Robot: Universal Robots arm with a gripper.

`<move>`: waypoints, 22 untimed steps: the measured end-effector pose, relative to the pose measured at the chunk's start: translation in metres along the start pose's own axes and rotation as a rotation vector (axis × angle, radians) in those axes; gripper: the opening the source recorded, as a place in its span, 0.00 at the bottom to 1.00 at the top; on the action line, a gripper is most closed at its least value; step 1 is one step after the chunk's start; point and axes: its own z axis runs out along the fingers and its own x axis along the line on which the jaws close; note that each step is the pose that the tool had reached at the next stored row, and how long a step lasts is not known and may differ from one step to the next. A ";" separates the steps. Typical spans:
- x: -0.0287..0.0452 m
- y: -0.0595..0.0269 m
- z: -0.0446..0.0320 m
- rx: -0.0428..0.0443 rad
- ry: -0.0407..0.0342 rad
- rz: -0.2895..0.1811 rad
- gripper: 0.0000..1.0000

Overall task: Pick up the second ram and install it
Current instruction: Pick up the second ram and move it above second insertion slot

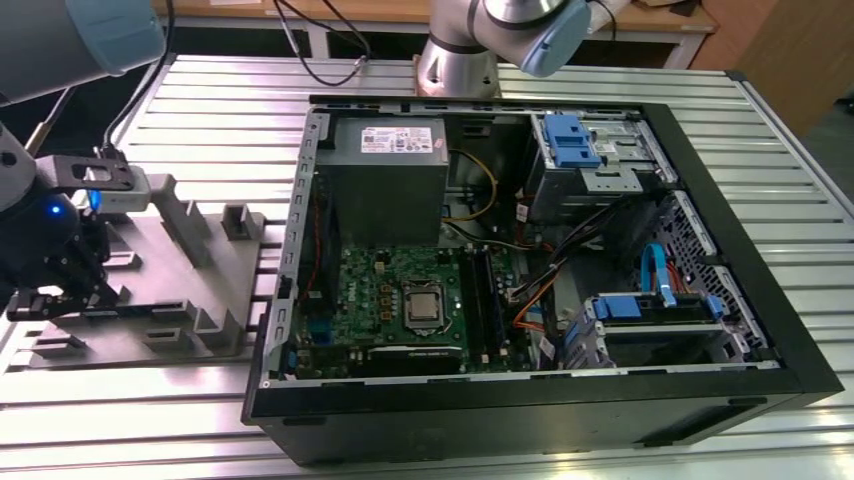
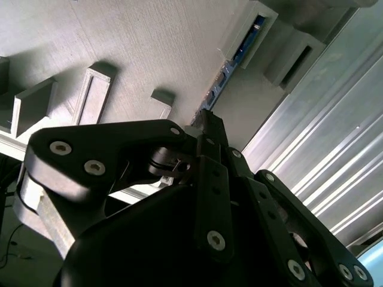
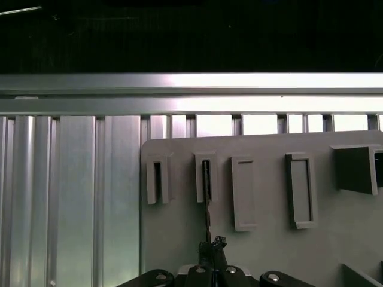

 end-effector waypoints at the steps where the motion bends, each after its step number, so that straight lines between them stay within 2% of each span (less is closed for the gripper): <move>1: 0.0000 0.0000 0.0005 -0.0001 0.0001 0.000 0.10; 8: 0.0000 0.0000 0.0006 -0.0001 0.0001 0.000 0.11; 9: 0.0000 0.0000 0.0006 -0.0001 0.0001 0.000 0.17; 10: 0.0000 0.0000 0.0006 -0.0002 0.0001 0.000 0.17; 11: 0.0000 0.0000 0.0006 -0.0001 0.0001 0.000 0.23; 12: 0.0000 0.0000 0.0006 -0.0002 0.0001 0.000 0.23; 13: 0.0000 0.0000 0.0006 -0.0001 0.0001 0.000 0.29; 14: 0.0000 0.0000 0.0006 -0.0001 0.0001 0.000 0.29; 15: 0.0000 0.0000 0.0006 -0.0001 0.0001 0.000 0.36; 22: -0.0002 -0.0002 0.0099 0.0002 -0.0009 0.000 0.36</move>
